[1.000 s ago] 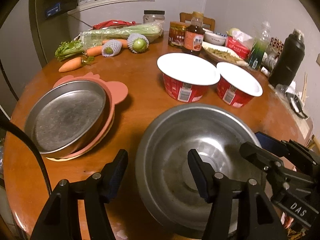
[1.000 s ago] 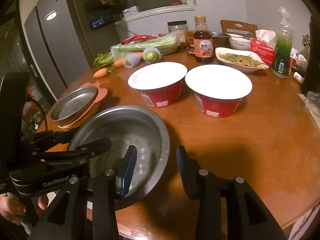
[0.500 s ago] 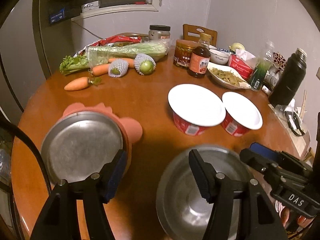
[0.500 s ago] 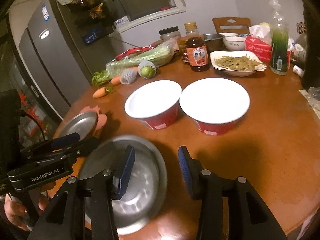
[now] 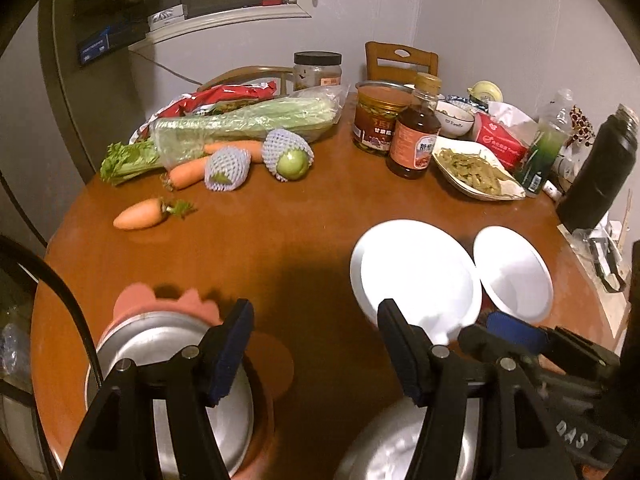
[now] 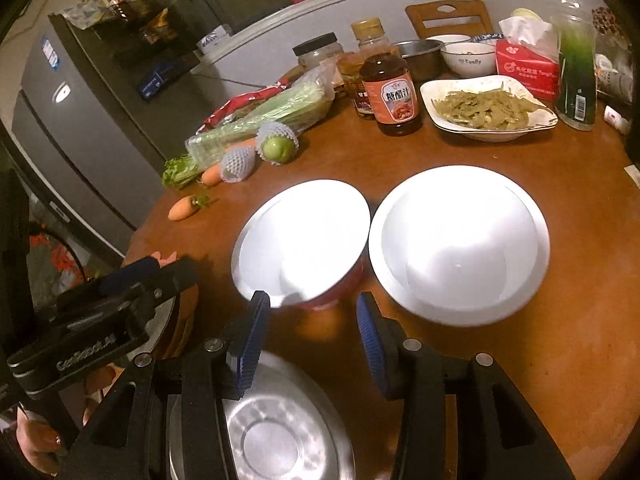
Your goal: Organize plates and bowls
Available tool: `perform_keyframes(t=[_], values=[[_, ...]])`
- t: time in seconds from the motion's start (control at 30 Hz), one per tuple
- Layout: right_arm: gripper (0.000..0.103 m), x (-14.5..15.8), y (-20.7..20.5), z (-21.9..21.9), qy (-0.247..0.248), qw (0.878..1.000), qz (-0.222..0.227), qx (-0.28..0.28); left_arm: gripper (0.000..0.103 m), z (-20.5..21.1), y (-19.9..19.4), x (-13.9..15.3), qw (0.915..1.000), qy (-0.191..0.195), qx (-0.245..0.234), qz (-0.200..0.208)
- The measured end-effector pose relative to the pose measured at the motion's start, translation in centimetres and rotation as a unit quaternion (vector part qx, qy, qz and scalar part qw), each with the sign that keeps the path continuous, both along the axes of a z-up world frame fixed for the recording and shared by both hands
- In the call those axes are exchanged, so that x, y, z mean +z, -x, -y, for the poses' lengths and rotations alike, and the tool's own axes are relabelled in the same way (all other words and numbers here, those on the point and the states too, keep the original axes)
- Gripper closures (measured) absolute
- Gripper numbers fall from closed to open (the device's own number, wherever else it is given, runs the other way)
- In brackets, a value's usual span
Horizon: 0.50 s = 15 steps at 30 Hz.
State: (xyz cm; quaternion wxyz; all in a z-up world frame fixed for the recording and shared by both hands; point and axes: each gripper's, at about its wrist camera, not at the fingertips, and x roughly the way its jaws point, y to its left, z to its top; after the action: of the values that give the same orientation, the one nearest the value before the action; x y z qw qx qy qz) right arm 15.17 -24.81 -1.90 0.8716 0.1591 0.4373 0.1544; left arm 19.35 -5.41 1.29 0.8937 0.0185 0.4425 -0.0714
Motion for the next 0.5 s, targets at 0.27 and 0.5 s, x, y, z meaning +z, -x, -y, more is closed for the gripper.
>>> perform_keyframes(t=[0.27,0.5], values=[[0.057,-0.2,-1.7,-0.5,0.014,1.000,-0.003,-0.005,0.039,1.4,-2.9,-0.9,0.9995,0.011,-0.020,-0.023],[0.067,-0.5,-2.6,-0.4,0.027,1.000,-0.001,-0.008,0.039,2.1,-4.6,-2.5,0.9987,0.013,-0.019,-0.045]])
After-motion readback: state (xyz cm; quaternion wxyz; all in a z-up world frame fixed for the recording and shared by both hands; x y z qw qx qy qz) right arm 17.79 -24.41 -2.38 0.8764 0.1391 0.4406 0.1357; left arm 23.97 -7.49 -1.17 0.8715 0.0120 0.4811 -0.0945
